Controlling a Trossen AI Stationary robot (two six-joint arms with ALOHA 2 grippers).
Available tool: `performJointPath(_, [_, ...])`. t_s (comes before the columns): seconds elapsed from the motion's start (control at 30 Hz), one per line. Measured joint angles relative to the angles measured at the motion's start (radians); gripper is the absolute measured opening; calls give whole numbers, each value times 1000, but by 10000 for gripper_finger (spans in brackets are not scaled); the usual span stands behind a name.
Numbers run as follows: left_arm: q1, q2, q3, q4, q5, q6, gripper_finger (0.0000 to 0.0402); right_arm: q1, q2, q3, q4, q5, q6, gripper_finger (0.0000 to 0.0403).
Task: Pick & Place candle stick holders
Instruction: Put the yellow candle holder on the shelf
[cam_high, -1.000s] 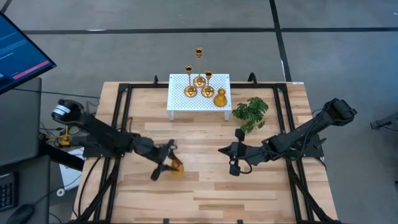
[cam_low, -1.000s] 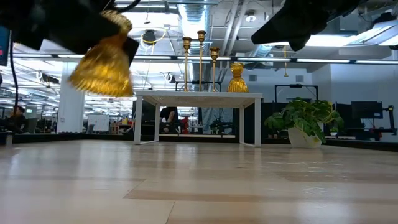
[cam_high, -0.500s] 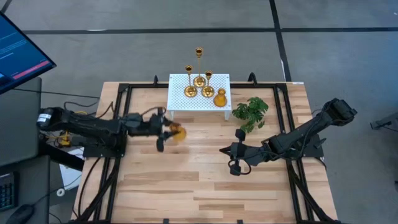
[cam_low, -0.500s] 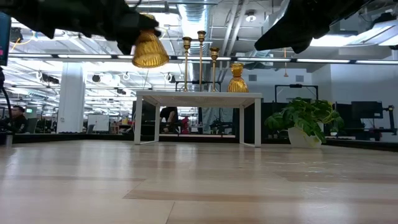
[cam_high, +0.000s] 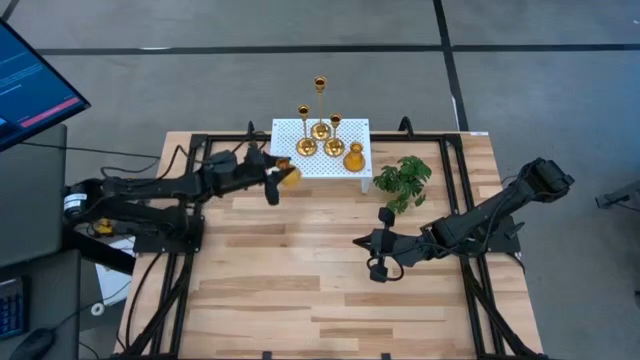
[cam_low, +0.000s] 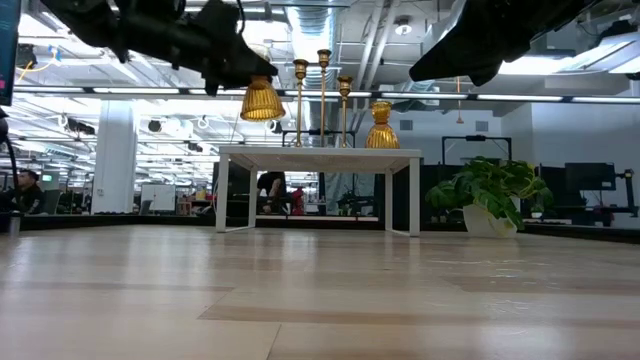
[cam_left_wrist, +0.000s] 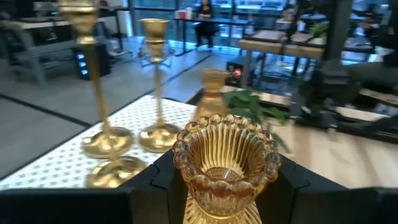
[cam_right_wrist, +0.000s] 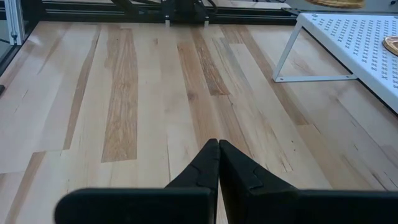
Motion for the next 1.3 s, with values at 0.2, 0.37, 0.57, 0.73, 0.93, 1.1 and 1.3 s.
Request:
performJointPath(0.2, [82,65,22,-7,-2,-28,141,0,0,0,0,0,0,0])
performJointPath(0.37, [135,123,46,-8,-5,-52,141,0,0,0,-1,0,0,0])
performJointPath(0.57, [162,168,64,-7,-5,-55,141,0,0,0,-6,0,0,0])
performJointPath(0.73, [167,184,64,-7,-13,-61,141,0,0,0,-19,0,0,0])
performJointPath(0.93, [167,191,64,-7,-34,-63,141,0,0,0,-22,0,0,0])
performJointPath(1.1, [167,194,64,-6,-34,-63,141,0,0,0,-22,0,0,0])
performJointPath(1.3, [167,221,67,11,-35,-77,141,0,0,0,-22,0,0,0])
